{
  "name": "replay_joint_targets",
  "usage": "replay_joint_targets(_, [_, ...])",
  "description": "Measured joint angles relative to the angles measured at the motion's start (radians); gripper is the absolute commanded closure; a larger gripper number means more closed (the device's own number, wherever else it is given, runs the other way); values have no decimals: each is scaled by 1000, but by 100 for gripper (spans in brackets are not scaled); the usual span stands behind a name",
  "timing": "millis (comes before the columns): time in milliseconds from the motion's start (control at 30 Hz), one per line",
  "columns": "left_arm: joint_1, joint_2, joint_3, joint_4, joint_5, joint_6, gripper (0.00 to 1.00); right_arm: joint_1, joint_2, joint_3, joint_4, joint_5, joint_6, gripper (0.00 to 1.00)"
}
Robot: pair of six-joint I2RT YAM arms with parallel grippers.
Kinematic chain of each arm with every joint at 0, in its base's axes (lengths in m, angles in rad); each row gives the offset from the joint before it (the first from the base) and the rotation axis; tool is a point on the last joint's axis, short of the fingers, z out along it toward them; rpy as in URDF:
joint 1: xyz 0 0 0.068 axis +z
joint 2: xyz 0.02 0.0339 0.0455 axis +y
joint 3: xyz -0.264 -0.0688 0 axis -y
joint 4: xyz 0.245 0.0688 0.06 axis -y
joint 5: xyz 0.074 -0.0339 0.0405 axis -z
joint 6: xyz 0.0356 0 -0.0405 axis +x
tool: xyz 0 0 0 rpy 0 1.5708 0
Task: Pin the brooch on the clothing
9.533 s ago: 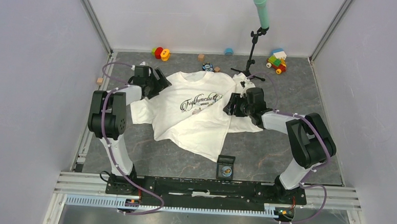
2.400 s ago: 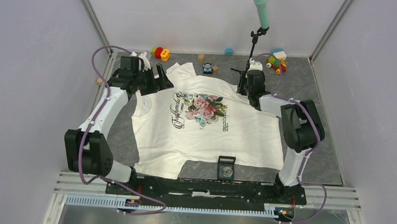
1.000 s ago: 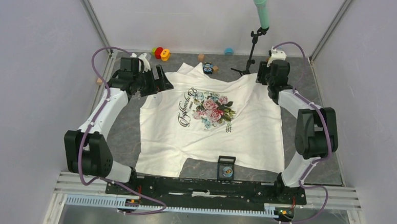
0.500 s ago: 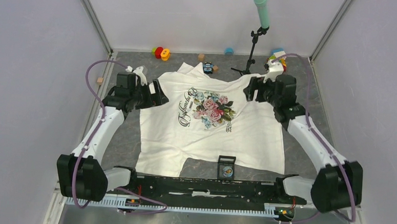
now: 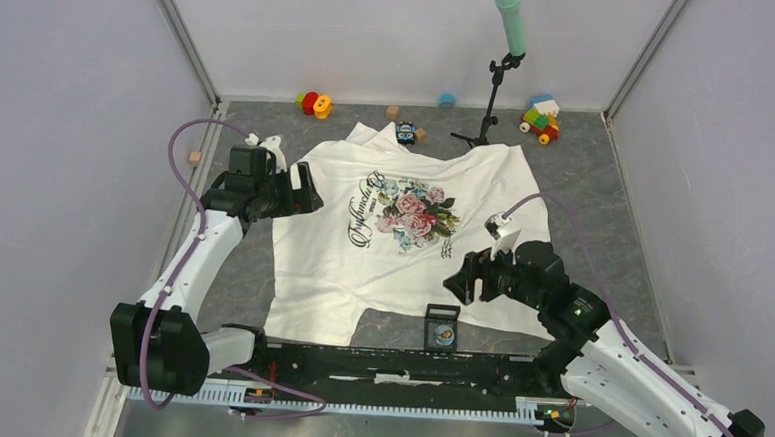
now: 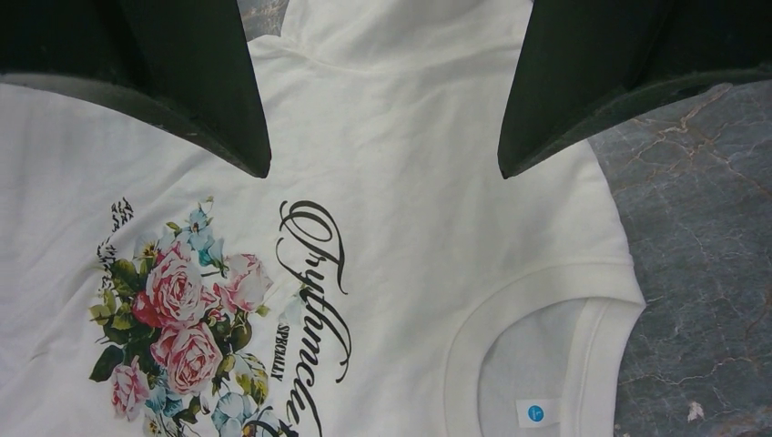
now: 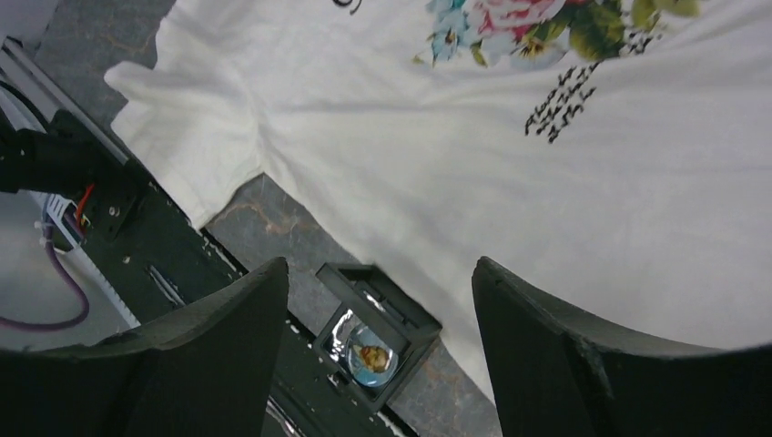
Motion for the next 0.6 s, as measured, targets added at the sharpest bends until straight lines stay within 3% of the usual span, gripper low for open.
replay_joint_targets(167, [0,0,0,0,-2,0,0,108,-27,-39,-89,58,64,21])
replay_joint_targets(600, [0,1,17,-7,5,-2,0,195,-102,-140,-150,98,162,23])
